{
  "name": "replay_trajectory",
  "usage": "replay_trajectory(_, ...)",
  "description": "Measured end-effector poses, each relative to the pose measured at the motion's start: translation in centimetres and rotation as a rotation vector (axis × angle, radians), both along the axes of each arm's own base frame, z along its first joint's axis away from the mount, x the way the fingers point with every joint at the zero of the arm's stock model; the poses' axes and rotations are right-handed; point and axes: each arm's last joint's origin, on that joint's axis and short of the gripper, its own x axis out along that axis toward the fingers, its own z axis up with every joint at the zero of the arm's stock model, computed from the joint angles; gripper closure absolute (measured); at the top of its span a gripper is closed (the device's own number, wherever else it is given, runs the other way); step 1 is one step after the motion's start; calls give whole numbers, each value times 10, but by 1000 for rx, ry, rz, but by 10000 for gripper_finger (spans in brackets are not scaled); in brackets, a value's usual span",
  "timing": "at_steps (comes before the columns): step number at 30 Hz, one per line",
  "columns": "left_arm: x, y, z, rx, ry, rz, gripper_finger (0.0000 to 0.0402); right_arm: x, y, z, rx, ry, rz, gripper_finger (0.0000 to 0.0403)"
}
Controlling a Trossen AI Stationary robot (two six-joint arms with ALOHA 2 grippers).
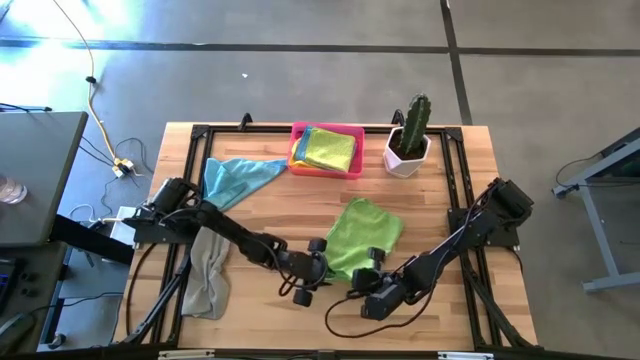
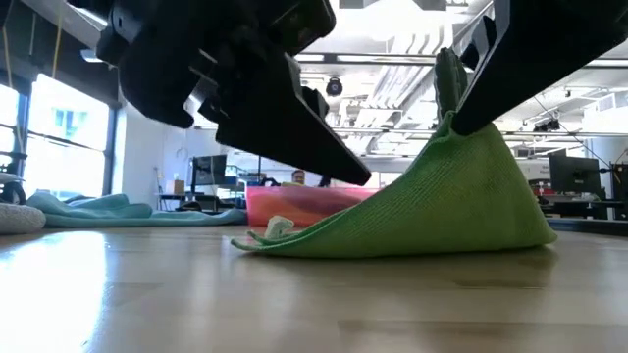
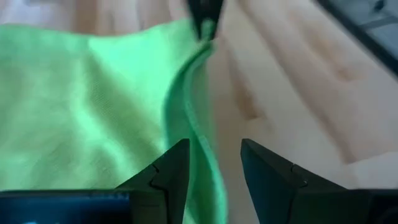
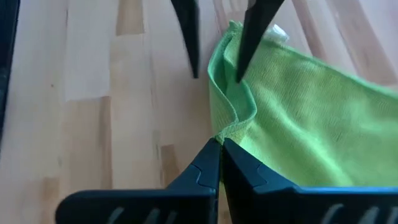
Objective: Fold microfiber towels
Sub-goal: Fold the green microfiber cloth on the table
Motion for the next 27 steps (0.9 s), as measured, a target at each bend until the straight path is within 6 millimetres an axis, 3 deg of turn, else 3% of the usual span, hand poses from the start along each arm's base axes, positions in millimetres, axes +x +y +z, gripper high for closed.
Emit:
replay_trajectory(10,6,1,-24,-44,11,31,266,0,0,0,-71,-2,61,403)
replay_trajectory(18,5,-4,-6,10,-58,43,258,0,1,0,-40,22,85,403)
replay_trajectory(27,14,4,-3,-7,-177,87,230,0,1,0,-41,17,91,403)
